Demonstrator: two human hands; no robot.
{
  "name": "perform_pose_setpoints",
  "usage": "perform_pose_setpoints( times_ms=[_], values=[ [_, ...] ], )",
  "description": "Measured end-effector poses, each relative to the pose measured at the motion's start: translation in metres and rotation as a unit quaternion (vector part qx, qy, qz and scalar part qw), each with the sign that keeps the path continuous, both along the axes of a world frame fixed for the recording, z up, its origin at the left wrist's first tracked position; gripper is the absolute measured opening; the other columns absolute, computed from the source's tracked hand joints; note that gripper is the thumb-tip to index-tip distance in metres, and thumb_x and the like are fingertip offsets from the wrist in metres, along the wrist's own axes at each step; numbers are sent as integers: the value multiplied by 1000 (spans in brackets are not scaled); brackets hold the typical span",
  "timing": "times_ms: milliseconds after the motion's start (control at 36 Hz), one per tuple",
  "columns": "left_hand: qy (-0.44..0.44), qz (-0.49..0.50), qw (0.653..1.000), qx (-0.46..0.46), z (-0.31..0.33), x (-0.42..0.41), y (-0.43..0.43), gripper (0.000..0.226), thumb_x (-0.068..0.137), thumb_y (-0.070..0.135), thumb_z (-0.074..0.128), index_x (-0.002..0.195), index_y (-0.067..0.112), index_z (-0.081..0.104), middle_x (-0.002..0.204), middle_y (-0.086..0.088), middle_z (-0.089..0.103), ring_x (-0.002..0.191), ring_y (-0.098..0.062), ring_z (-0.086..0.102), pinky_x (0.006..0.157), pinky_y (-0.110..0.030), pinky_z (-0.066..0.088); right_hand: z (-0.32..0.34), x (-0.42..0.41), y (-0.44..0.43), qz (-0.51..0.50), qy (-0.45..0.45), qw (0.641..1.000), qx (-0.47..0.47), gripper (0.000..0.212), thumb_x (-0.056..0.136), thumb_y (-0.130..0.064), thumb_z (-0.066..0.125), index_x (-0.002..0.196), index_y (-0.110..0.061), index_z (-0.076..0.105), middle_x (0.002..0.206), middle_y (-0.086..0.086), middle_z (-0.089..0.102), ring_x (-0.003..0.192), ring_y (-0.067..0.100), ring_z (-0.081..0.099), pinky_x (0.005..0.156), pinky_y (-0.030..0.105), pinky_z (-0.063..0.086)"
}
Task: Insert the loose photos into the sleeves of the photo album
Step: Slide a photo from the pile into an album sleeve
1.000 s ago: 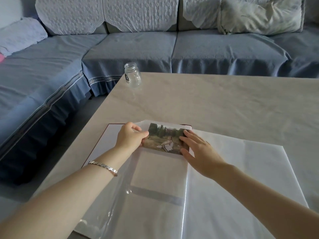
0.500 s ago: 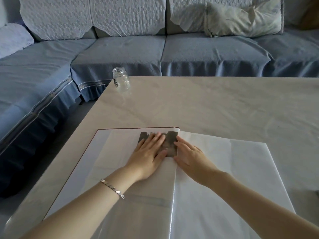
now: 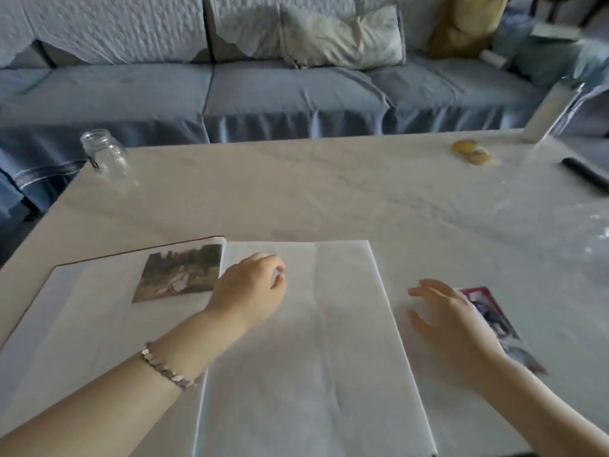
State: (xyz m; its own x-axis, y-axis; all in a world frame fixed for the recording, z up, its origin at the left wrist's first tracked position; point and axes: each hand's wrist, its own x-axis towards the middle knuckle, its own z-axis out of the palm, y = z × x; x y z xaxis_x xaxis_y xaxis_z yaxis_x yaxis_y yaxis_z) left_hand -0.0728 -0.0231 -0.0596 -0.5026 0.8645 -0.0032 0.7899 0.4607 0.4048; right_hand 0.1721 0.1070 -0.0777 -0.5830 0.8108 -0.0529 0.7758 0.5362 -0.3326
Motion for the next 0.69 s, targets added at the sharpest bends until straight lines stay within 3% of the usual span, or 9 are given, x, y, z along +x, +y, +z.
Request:
perform_pose_setpoints(
  times_ms=[139,278,417,556,639,694],
  values=[
    [-46,-32,998,-5,5,36,15,20,94,24,47,96,17,65,100,4,67,94,-21,60,79,-30,47,-11,55,15,-87,-95,991,22,57,86,-50,52,134,-20,45,139,3,44,129,21,38,102,30,31],
    [-66,-34,997,0,3,52,16,17,93,24,50,96,21,66,99,7,68,98,-16,60,84,-31,47,-18,69,13,-44,-177,982,55,45,94,-51,36,130,-25,45,127,-6,51,118,11,48,89,20,34],
    [-103,-26,994,10,1,53,9,15,92,21,53,92,21,68,92,12,68,92,-10,62,84,-29,48,-16,71,12,-23,-153,987,38,38,97,-43,36,128,-26,50,130,-8,51,115,14,51,84,24,39],
    [-167,-14,986,1,1,54,4,16,92,20,53,87,27,66,86,17,66,78,3,57,63,-11,39,-13,71,8,-43,-105,991,68,33,100,-29,32,113,-24,62,116,-10,63,99,17,59,65,24,32],
    [-221,1,975,-1,2,57,4,21,92,18,52,84,30,65,88,16,68,85,-4,62,71,-19,46,-12,64,5,-47,-30,985,165,29,90,-11,44,78,-11,70,86,0,73,69,24,66,56,22,42],
    [-281,12,960,9,6,61,4,20,93,18,53,82,29,66,85,14,71,86,-5,66,81,-26,49,-7,55,-1,-24,73,969,236,29,84,-14,46,71,-7,71,79,4,73,63,24,68,57,25,51]
  ],
)
